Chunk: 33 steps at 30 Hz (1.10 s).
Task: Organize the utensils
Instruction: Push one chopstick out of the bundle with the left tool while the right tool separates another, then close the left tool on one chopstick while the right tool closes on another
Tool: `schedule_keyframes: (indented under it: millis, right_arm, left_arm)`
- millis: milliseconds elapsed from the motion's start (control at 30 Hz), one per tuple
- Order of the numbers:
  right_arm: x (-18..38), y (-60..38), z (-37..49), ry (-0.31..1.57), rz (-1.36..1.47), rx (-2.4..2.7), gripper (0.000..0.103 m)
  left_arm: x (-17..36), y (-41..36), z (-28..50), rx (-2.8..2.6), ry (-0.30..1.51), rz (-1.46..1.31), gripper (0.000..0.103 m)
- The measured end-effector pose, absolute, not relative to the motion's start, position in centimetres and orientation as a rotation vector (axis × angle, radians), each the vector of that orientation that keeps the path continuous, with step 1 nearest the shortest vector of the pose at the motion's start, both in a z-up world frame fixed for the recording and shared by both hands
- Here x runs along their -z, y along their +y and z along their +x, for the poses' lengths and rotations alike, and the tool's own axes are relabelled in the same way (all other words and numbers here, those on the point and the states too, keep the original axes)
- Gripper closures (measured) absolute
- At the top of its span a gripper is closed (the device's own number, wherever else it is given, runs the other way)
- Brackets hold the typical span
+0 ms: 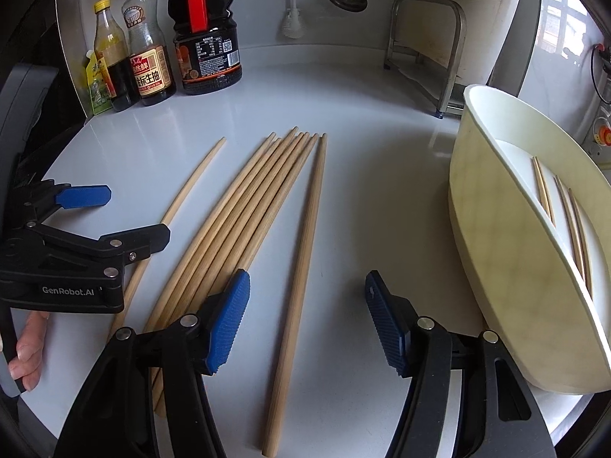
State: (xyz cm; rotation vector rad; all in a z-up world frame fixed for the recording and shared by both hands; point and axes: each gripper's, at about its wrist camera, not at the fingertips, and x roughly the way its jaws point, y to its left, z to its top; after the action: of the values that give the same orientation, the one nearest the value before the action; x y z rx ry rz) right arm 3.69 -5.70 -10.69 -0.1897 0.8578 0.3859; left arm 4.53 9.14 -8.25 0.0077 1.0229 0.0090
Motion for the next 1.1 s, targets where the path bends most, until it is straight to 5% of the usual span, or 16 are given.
schedule_keyframes:
  millis: [767, 833, 933, 1033, 1100]
  right_arm:
    - [10.5, -4.8, 3.1, 0.826, -0.251, -0.406, 0.095]
    - [10.6, -5.0, 3.0, 0.825, -0.251, -0.407, 0.095]
    - [10.6, -5.0, 3.0, 0.825, -0.248, -0.407, 0.095]
    - [10.6, -5.0, 3.0, 0.825, -0.246, -0.407, 0.095]
    - [10.6, -5.1, 3.0, 0.825, -0.243, -0.405, 0.096]
  left_arm:
    - [8.3, 8.0, 3.8, 0.028, 1.012, 0.024, 0.007]
    - [8.1, 7.9, 3.7, 0.033, 1.004, 0.024, 0.013]
    - [7.7, 7.9, 3.5, 0.035, 0.985, 0.022, 0.037]
    - [7.4, 7.6, 3.3, 0.047, 0.970, 0.029, 0.062]
    - [7.3, 7.2, 3.1, 0.061, 0.964, 0.043, 0.090]
